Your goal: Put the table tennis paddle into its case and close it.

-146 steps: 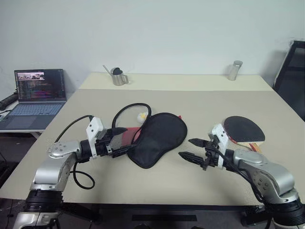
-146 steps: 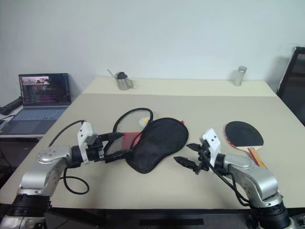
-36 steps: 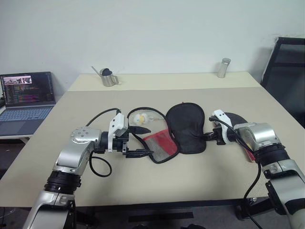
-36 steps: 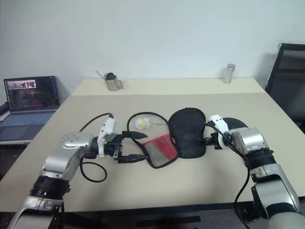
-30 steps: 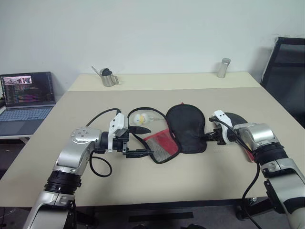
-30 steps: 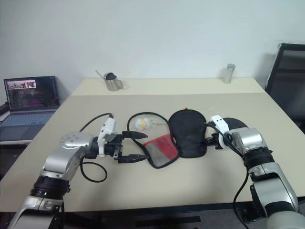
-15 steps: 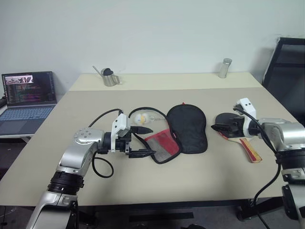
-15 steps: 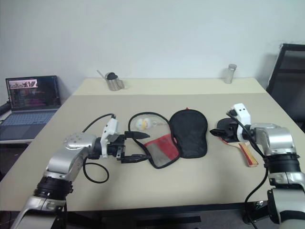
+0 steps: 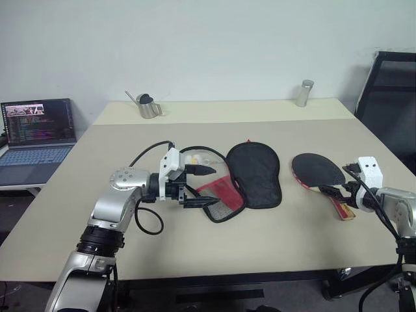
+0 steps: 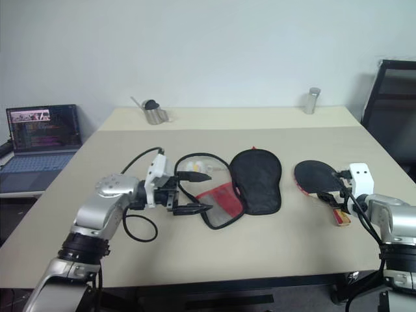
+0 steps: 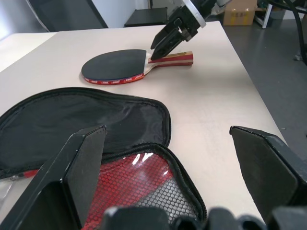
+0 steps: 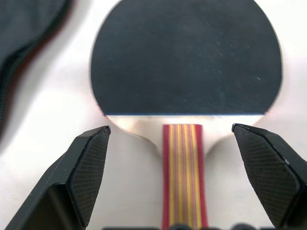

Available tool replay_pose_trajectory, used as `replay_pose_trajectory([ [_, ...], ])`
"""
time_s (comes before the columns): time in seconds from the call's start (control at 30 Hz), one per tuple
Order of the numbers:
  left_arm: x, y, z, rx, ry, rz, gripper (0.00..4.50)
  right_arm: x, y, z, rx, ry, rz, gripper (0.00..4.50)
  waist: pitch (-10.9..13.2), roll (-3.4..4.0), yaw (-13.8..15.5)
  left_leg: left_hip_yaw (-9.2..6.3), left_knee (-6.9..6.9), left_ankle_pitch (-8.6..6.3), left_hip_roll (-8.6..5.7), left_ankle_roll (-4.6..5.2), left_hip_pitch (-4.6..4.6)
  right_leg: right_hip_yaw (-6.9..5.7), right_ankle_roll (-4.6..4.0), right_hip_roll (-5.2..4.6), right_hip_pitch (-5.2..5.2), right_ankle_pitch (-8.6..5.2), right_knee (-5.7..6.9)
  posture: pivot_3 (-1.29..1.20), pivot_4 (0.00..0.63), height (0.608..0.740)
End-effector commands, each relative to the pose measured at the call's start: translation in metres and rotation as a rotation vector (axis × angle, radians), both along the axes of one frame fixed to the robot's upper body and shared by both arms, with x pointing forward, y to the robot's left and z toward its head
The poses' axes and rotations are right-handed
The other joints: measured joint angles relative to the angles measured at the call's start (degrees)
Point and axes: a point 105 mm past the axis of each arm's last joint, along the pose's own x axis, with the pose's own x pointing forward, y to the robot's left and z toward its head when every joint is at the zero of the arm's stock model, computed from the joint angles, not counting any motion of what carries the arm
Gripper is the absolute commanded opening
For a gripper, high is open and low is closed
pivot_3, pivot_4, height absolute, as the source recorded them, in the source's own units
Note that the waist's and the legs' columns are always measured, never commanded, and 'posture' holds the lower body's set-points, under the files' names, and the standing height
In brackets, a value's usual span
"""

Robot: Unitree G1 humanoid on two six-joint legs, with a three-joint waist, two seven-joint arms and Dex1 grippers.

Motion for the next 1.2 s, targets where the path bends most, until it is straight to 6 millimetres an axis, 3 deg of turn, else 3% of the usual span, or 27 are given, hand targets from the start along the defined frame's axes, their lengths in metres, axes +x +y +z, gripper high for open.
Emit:
replay_pose_trajectory([
  [0.03,0.0,-0.004,0.011,-0.002,-0.046,-0.021,4.5,-0.002,-0.009,0.004,-0.033,-0.019,-0.028,4.47,0.0,0.0,0.0,0.01,0.0,0.0,0.0,0.0,-0.01,0.06,0.0,0.0,0.0,0.0,-0.02,0.0,0.15,0.74],
  [0.53,0.001,0.0,0.01,0.004,-0.046,-0.002,4.5,0.002,-0.003,-0.015,-0.053,0.039,0.01,4.47,0.0,-0.02,0.0,0.23,0.18,-0.01,-0.03,0.01,0.06,0.6,0.25,0.0,-0.01,0.17,-0.03,0.0,0.15,0.74],
  [0.63,0.0,0.001,0.009,0.005,-0.045,0.0,4.5,0.002,-0.003,-0.02,-0.054,0.052,0.011,3.89,0.0,-0.02,0.0,0.23,0.31,-0.01,-0.03,0.01,0.04,0.67,0.33,0.0,0.0,0.25,-0.03,0.0,0.15,0.74],
  [0.9,-0.001,0.005,0.007,0.005,-0.036,0.014,4.5,0.002,-0.001,-0.026,-0.056,0.059,0.001,1.11,0.0,-0.02,-0.1,0.27,0.39,-0.01,-0.02,0.02,0.05,0.81,0.4,0.01,0.0,0.34,-0.05,0.0,0.15,0.74],
  [1.03,-0.001,0.015,0.003,0.002,-0.025,0.056,4.5,0.005,-0.001,-0.015,-0.045,0.017,-0.018,1.04,0.0,-0.03,-0.1,0.28,0.4,-0.02,0.0,0.02,0.06,0.85,0.41,0.02,-0.01,0.36,-0.05,0.0,0.15,0.74],
  [1.2,-0.003,0.027,0.0,0.01,-0.011,0.1,4.5,0.012,0.012,0.025,-0.016,-0.092,0.011,1.04,0.0,-0.01,-0.2,0.31,0.41,-0.02,0.0,0.01,0.04,0.9,0.38,0.02,-0.07,0.4,-0.04,0.0,0.15,0.74],
])
